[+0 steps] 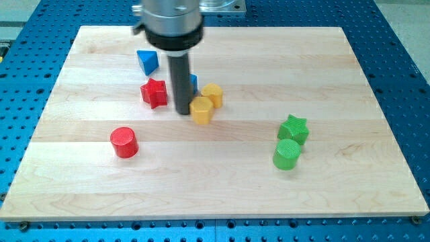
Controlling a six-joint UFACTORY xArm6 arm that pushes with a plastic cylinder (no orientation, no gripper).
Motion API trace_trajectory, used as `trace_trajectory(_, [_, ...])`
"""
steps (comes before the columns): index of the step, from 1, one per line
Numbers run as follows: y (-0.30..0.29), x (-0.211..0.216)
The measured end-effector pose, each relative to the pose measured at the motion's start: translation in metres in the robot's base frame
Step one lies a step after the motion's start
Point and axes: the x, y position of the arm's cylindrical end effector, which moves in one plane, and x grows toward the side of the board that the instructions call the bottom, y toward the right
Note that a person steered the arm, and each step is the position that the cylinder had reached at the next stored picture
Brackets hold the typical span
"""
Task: Move the hexagon close to the green blocks
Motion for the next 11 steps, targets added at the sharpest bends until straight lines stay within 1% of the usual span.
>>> trace_trajectory(1, [0.034,-0.007])
trace_trajectory(2, [-0.004,-0.038])
trace_trajectory(3, [0.005,0.02])
trace_trajectory(4, [0.054,0.061])
trace_trajectory(5, [-0.052,0.013])
trace_trajectory(6, [0.031,0.01])
trace_trajectory(7, [0.078,0.013])
trace_trajectory(8, [0.095,-0.01])
trace_trajectory(9, [0.121,0.04])
trace_trajectory(10, [0.06,0.026])
trace_trajectory(11, [0.008,0.001])
